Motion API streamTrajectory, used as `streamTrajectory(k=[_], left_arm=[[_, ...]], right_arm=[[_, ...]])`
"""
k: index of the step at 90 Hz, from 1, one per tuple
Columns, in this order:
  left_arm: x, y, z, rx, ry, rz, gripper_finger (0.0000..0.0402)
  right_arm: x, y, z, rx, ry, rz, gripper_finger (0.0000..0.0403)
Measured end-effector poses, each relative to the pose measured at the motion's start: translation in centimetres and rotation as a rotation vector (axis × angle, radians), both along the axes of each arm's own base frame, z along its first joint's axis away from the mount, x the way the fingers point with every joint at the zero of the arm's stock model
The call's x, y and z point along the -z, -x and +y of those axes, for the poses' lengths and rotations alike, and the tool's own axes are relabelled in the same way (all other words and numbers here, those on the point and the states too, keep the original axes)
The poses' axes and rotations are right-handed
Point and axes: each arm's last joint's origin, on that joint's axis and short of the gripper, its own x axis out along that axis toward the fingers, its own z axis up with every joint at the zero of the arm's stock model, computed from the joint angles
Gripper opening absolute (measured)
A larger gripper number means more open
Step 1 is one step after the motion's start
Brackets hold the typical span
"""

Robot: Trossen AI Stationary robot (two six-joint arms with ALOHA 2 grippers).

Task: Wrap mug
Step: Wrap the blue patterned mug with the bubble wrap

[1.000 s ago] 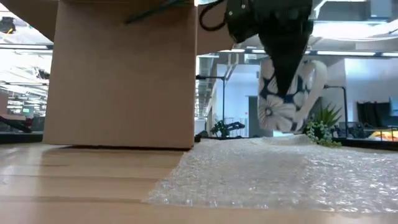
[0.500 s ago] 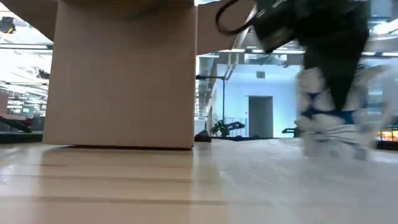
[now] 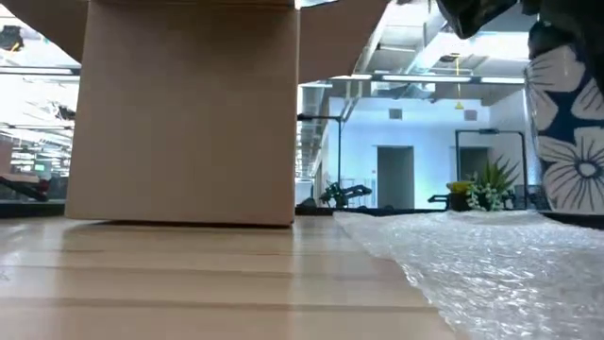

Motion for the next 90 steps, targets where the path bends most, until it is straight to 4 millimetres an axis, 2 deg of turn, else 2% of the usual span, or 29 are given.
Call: streamTrajectory(k=[16,28,39,52,63,73,80,90], left_arm=[[0.0,0.0,0.1,-0.018,-0.008,-0.004,0.0175],[0.0,0.0,0.1,-0.021,-0.004,-0.002,0.0175],[0.0,0.0,0.1,-0.022,-0.002,-0.001,0.0175],[0.0,0.0,0.1,-0.023,0.0,-0.001,0.0175],[0.0,0.0,0.1,-0.025,-0.001,0.0,0.0175],[0.0,0.0,0.1,-0.025,-0.001,0.001,0.0175],[0.0,0.0,0.1,-0.025,0.0,0.001,0.0175],[0.0,0.0,0.1,-0.025,0.0,0.001,0.0175]], right_arm=[[1.5,-0.7,-1.9,0.012,0.012,-0.007,0.0014],[2.2,-1.2,-2.8,0.041,-0.004,-0.016,0.0034],[2.2,-1.6,-3.0,0.007,-0.02,-0.05,0.007],[1.4,-1.8,-3.1,-0.004,-0.02,-0.059,0.0135],[-0.6,-1.5,-3.4,-0.019,-0.016,-0.083,0.0192],[-3.5,-0.3,-3.5,-0.027,0.023,-0.125,0.0221],[-6.1,1.3,-3.8,-0.012,0.068,-0.165,0.0226],[-10.4,4.9,-5.0,0.045,0.14,-0.26,0.0222]])
